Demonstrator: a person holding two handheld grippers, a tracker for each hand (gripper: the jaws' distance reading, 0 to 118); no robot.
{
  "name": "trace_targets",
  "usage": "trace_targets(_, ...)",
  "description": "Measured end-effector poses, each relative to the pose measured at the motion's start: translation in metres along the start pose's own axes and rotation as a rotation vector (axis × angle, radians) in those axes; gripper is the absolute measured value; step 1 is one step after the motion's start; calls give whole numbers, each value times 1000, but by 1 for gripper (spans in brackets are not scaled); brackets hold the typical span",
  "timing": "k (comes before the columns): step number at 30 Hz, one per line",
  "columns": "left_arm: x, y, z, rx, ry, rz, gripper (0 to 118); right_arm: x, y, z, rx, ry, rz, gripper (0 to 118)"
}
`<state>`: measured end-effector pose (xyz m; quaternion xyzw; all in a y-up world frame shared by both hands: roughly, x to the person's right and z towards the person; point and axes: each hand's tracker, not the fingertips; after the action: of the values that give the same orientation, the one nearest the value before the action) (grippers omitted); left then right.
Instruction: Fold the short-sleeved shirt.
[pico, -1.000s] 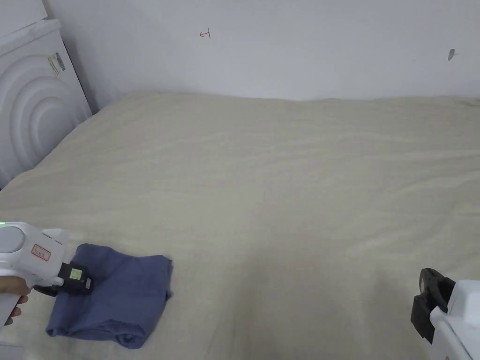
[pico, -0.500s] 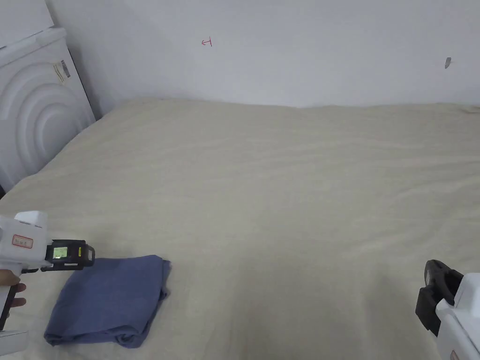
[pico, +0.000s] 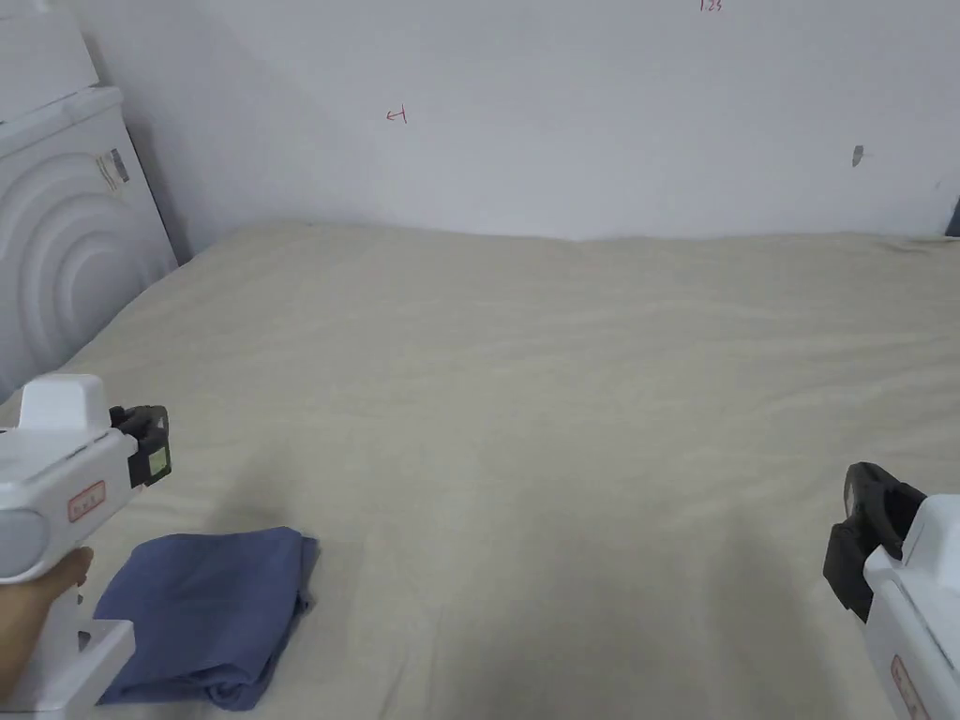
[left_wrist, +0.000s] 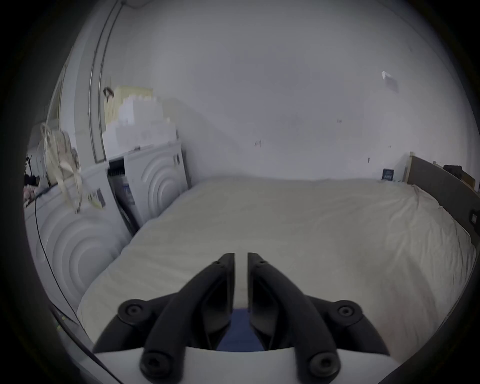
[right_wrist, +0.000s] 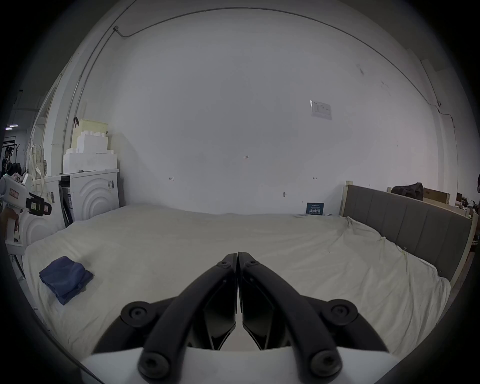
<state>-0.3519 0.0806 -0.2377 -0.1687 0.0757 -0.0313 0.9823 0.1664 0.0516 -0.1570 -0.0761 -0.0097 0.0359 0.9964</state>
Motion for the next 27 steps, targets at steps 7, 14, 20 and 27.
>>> trace_targets(7, 73, 7, 38, 216, -47, -50, 0, 11, 12, 6, 49, -8, -10, 1)
trace_targets(14, 137, -1, 60, 385, -115, -38, 0, 18, 16, 8, 85, -31, -17, 1)
trace_targets(20, 182, -20, 73, 466, -143, -3, 0, 23, 12, 9, 105, -56, -19, 1)
trace_targets(27, 214, -39, 75, 489, -164, 25, 0, 25, 6, 9, 131, -87, -5, 1)
